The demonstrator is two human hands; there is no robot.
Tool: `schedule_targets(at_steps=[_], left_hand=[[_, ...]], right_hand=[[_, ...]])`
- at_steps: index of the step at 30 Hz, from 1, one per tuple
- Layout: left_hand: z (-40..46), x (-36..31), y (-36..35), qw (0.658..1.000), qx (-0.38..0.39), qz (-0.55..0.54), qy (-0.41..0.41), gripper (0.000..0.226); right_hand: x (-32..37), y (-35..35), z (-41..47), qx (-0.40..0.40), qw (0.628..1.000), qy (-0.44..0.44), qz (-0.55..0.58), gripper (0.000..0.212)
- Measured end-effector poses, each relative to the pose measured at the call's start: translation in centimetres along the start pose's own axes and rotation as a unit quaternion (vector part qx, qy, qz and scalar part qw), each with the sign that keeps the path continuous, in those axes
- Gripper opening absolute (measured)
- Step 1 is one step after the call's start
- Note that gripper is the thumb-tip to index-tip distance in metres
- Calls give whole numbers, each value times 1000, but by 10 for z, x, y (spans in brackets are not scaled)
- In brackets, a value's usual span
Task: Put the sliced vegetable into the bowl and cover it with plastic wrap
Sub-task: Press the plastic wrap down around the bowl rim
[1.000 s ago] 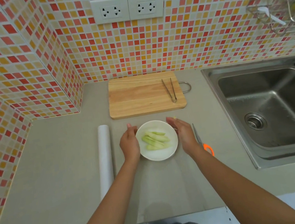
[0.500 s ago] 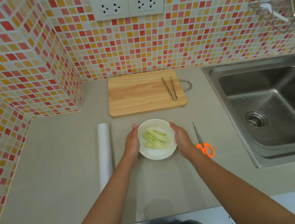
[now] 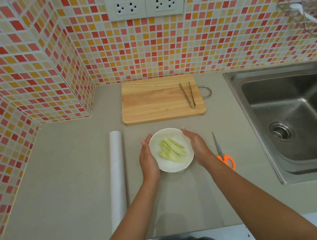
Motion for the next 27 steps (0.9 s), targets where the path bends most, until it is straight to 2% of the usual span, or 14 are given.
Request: schedule_targets(at_steps=[4,8,13,15,17,18,20,22,25,27], left_hand=[[-1,-2,-4,1000,24,-12,-2,45],[1,-4,-5,1000,26,-5,-4,45],[11,-12,-11,998,61,29,-5,65],[18,-19,-14,995,82,49,-3,72],[22,-24,-10,997,59,49,-3,73],[23,-26,-3,999,21,34,-10,71],[11,-23,14,996,-80,-17,-27,66],[-16,-11,19,988,-142,-44,-52,63],[-51,12,-2,990,-108,-57,-70,68],[-57,20,-13,992,-94,-54,-70,69]], right_hand=[[-11,7,-2,-58,997,-40,5,45],[-15,9,-7,-118,992,-38,20,45],[-17,10,-23,-231,971,30,50,43],[-19,12,-34,-283,957,62,30,47],[-14,15,-40,-312,945,98,-21,45],[-7,17,-41,-317,940,118,-31,40],[14,19,-36,-290,945,150,-11,31],[35,12,-23,-196,970,144,27,29],[40,-7,-5,-30,997,41,61,35],[32,-17,-4,33,999,-27,22,38]])
Point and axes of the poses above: each hand's wrist, its own z-axis towards the middle knuckle, its own y-axis out of the back of the hand, x = y × z, the point moved 6 cm from there along z, towards the middle knuckle, and after that the axes turned 9 degrees about z, right-handed, at the moved point
